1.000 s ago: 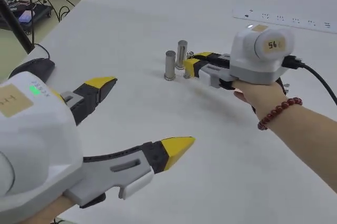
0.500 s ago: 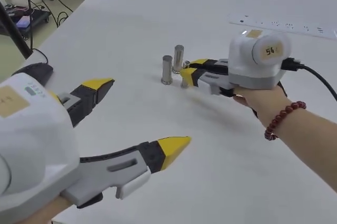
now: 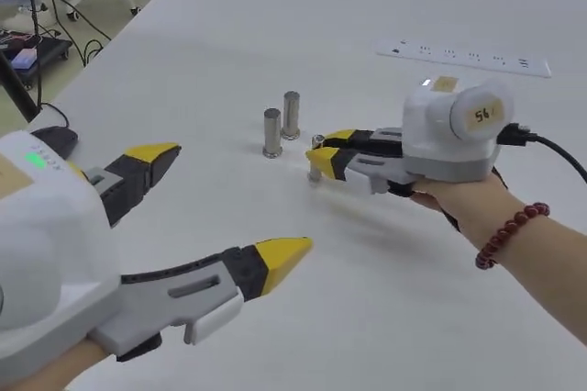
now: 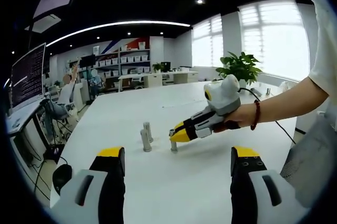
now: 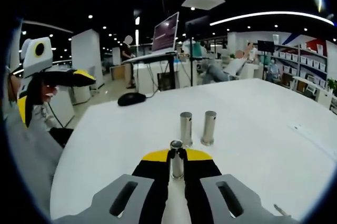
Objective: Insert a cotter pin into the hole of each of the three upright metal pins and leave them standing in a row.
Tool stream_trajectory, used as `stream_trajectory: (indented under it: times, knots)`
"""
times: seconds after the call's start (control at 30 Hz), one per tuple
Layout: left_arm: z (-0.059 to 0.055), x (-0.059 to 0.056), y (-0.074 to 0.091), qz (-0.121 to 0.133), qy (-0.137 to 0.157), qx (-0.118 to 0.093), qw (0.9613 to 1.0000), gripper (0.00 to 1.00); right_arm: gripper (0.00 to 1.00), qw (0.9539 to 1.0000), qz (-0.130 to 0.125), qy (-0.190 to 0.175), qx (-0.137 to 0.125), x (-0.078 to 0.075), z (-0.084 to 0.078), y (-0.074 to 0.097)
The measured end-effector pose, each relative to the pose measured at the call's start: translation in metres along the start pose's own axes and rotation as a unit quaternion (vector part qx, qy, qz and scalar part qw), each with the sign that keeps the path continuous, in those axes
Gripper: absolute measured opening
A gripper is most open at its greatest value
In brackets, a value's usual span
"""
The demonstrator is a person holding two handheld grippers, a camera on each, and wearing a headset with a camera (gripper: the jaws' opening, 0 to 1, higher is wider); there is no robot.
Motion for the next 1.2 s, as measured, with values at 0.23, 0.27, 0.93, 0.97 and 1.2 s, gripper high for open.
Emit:
stream_trajectory:
  times: [0.23, 0.27, 0.93, 0.97, 1.2]
  knots:
    - [0.003, 0.0, 0.003, 0.002, -0.001, -0.005, 1.0, 0.82, 0.1, 0.9999, 0.004, 0.009, 0.005, 0.01, -0.008, 0.016]
    - [0.003, 0.0, 0.003, 0.002, -0.001, -0.006, 1.0, 0.82, 0.1, 0.9999, 0.004, 0.01, 0.006, 0.011, -0.01, 0.018]
    - [0.006, -0.008, 0.006, -0.009, -0.011, -0.012, 0.9998, 0.81, 0.1, 0.9996, -0.006, 0.021, 0.017, 0.028, -0.036, 0.055]
    - [0.006, -0.008, 0.006, -0.009, -0.011, -0.011, 0.9998, 0.81, 0.1, 0.9994, -0.007, 0.025, 0.022, 0.028, -0.038, 0.056]
    - [0.006, -0.012, 0.005, -0.012, -0.014, -0.009, 0.9998, 0.81, 0.1, 0.9994, -0.015, 0.02, 0.026, 0.027, -0.048, 0.064]
Point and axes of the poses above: the centre of the closed fingertips' face, and the gripper's own axes: y roughly backward along the fingers, x roughly to its left, z roughly out of its top, the point moved 6 cm from there along y, roughly backward along the fingers, and after that the axes turned 6 degrees about x, right-handed, at the moved point
